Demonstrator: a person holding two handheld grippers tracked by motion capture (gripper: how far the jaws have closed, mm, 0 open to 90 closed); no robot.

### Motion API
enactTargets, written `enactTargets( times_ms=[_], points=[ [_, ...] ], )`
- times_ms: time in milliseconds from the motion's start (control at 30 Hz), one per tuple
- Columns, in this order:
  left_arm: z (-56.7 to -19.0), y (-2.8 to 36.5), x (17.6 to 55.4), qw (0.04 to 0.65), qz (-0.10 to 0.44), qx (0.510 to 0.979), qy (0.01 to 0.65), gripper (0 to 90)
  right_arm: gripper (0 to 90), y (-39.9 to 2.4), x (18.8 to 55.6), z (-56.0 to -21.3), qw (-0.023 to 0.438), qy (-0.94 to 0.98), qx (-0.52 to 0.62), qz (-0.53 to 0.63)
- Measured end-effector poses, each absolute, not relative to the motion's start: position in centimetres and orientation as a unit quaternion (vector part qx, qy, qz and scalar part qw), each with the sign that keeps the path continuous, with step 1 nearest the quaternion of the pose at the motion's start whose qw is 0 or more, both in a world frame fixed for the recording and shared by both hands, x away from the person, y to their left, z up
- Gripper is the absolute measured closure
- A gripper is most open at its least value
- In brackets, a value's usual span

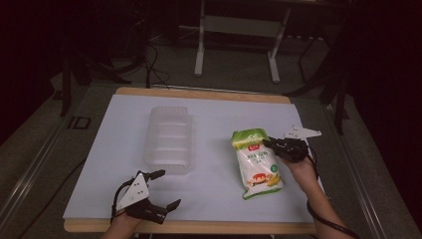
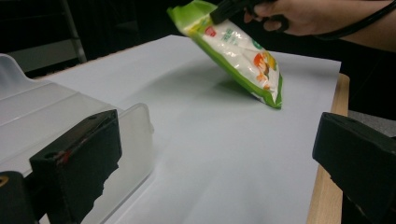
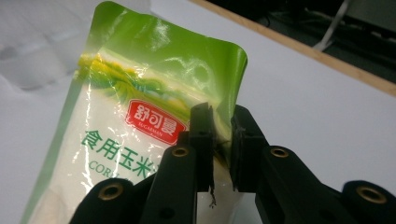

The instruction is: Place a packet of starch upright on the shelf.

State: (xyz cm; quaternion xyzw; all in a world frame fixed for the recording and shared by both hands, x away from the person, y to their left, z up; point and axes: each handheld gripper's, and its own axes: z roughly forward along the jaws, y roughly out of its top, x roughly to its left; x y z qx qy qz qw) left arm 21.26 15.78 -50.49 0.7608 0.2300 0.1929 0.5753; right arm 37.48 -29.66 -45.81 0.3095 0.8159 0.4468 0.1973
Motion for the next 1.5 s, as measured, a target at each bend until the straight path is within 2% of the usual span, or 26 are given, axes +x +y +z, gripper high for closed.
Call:
enactTargets(
  times_ms=[700, 900, 1200, 1500],
  points=[
    [-50.5, 15.4, 21.2, 0.579, 0.214, 0.759, 0.209, 1.6, 82.8, -29.0, 30.3, -40.4, 0.199, 0.799, 0.221, 0.523],
    [-49.7, 14.8, 21.4, 0.579, 0.184, 0.762, 0.222, 1.6, 82.9, -28.2, 29.5, -38.6, 0.209, 0.793, 0.197, 0.537],
    [-47.8, 13.7, 22.6, 0.616, 0.163, 0.735, 0.231, 1.6, 83.0, -26.6, 29.5, -35.7, 0.215, 0.774, 0.187, 0.566],
    [-46.5, 11.4, 23.8, 0.601, 0.145, 0.755, 0.218, 1.6, 83.0, -24.6, 28.2, -33.9, 0.203, 0.77, 0.171, 0.581]
  ],
)
